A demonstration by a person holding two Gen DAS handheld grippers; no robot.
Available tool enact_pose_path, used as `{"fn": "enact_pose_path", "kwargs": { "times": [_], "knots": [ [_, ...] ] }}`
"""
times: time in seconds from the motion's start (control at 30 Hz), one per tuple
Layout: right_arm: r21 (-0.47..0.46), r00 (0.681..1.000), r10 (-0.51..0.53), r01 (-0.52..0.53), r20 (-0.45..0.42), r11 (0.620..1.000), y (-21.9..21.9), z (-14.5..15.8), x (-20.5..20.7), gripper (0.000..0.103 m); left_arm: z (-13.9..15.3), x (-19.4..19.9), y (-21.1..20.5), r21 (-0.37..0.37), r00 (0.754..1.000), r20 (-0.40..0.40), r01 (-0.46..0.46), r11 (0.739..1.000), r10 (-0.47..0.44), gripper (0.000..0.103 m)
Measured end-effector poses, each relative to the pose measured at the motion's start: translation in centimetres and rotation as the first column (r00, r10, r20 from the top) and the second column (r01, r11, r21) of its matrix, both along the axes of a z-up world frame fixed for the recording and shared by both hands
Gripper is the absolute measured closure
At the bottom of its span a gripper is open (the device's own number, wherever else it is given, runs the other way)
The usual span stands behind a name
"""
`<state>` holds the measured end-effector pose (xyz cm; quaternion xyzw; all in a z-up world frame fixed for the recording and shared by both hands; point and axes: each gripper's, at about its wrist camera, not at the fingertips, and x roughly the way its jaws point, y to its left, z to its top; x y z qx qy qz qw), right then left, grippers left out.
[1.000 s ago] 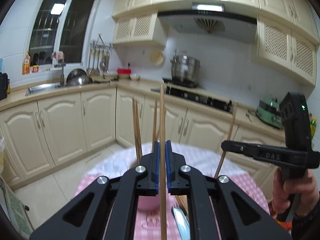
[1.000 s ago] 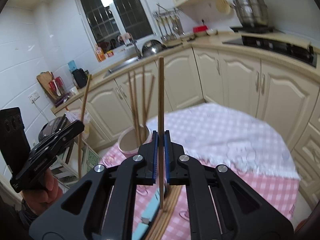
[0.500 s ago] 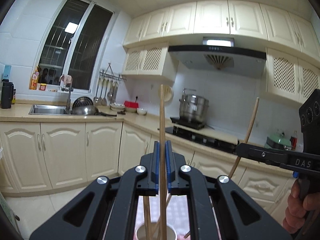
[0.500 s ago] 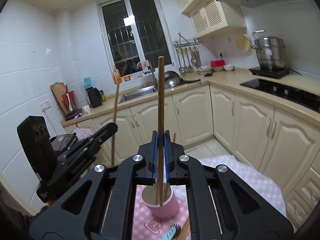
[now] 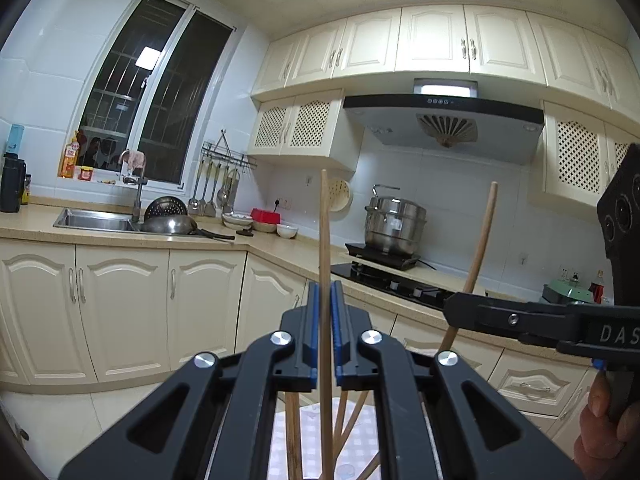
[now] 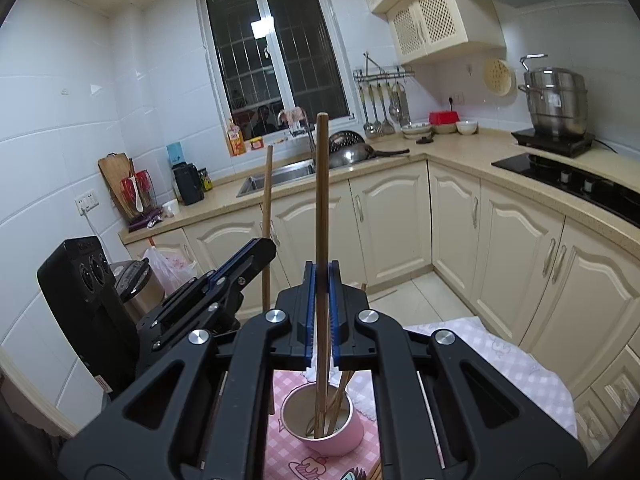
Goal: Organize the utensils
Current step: 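Lift the chopstick with the right gripper and drop it into the pink cup, then move the right gripper back toward the remaining chopsticks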
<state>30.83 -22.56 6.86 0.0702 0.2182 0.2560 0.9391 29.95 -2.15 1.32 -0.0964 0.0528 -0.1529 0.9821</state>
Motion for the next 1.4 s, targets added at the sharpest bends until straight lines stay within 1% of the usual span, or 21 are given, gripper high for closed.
{"fn": "enact_pose_path", "kwargs": {
  "times": [0.17,0.43,0.5,0.53,0.57,0.6,0.67,0.7,0.77,0.8,0.83,0.87,0.97,1.2,1.4],
  "knots": [
    [-0.009,1.000,0.009,-0.009,-0.021,1.000,0.7,-1.0,0.6,0.097,-1.2,0.8,0.0,0.002,1.000,-0.021,-0.014,1.000,0.014,0.098],
    [-0.017,0.998,0.020,-0.021,-0.060,1.000,1.1,-2.3,1.2,0.096,-3.5,1.7,-0.6,0.041,0.998,-0.051,-0.029,0.999,0.031,0.097],
    [-0.012,0.997,0.016,-0.017,-0.073,1.000,1.0,-2.6,1.3,0.096,-4.1,1.6,-0.7,0.065,0.997,-0.072,-0.030,0.997,0.034,0.087],
    [-0.009,0.996,0.007,-0.008,-0.087,1.000,0.8,-2.9,1.4,0.095,-4.2,1.3,-0.6,0.072,0.996,-0.077,-0.035,0.997,0.040,0.071],
    [-0.005,0.995,-0.001,0.001,-0.097,1.000,0.5,-3.1,1.4,0.094,-4.2,1.0,-0.6,0.073,0.996,-0.075,-0.040,0.997,0.046,0.056],
    [0.002,0.994,-0.014,0.015,-0.104,1.000,0.1,-3.3,1.4,0.083,-4.2,0.4,-0.3,0.074,0.996,-0.068,-0.049,0.996,0.054,0.051],
    [0.026,0.993,-0.054,0.057,-0.102,0.998,-0.9,-3.5,1.2,0.026,-4.0,-0.3,0.2,0.074,0.996,-0.069,-0.055,0.996,0.060,0.027],
    [0.039,0.993,-0.073,0.077,-0.094,0.996,-1.5,-3.5,1.0,0.023,-3.8,-0.8,0.6,0.070,0.995,-0.075,-0.059,0.996,0.064,0.023],
    [0.059,0.991,-0.092,0.098,-0.100,0.993,-2.7,-3.5,0.7,0.021,-3.5,-1.4,1.1,0.069,0.995,-0.084,-0.056,0.996,0.062,0.013],
    [0.069,0.989,-0.103,0.110,-0.103,0.992,-3.2,-3.5,0.7,0.018,-3.3,-1.8,1.4,0.075,0.994,-0.091,-0.056,0.996,0.063,0.011],
    [0.076,0.987,-0.123,0.131,-0.103,0.988,-3.8,-3.5,0.5,0.010,-3.1,-2.0,1.5,0.082,0.993,-0.098,-0.057,0.995,0.065,0.008],
    [0.078,0.985,-0.138,0.146,-0.102,0.986,-4.3,-3.5,0.3,0.007,-2.9,-2.4,1.6,0.094,0.992,-0.106,-0.054,0.994,0.064,0.008],
    [0.082,0.979,-0.163,0.174,-0.122,0.981,-5.5,-4.0,-0.1,0.006,-2.6,-3.4,1.7,0.117,0.992,-0.108,-0.054,0.992,0.066,0.005],
    [0.085,0.965,-0.205,0.221,-0.165,0.972,-7.6,-5.3,-1.3,0.006,-1.8,-5.5,1.5,0.165,0.990,-0.123,-0.047,0.985,0.068,0.005],
    [0.076,0.952,-0.222,0.242,-0.212,0.967,-9.0,-7.0,-2.3,0.006,-2.2,-6.5,0.9,0.225,0.986,-0.149,-0.040,0.973,0.075,0.005]
  ]
}}
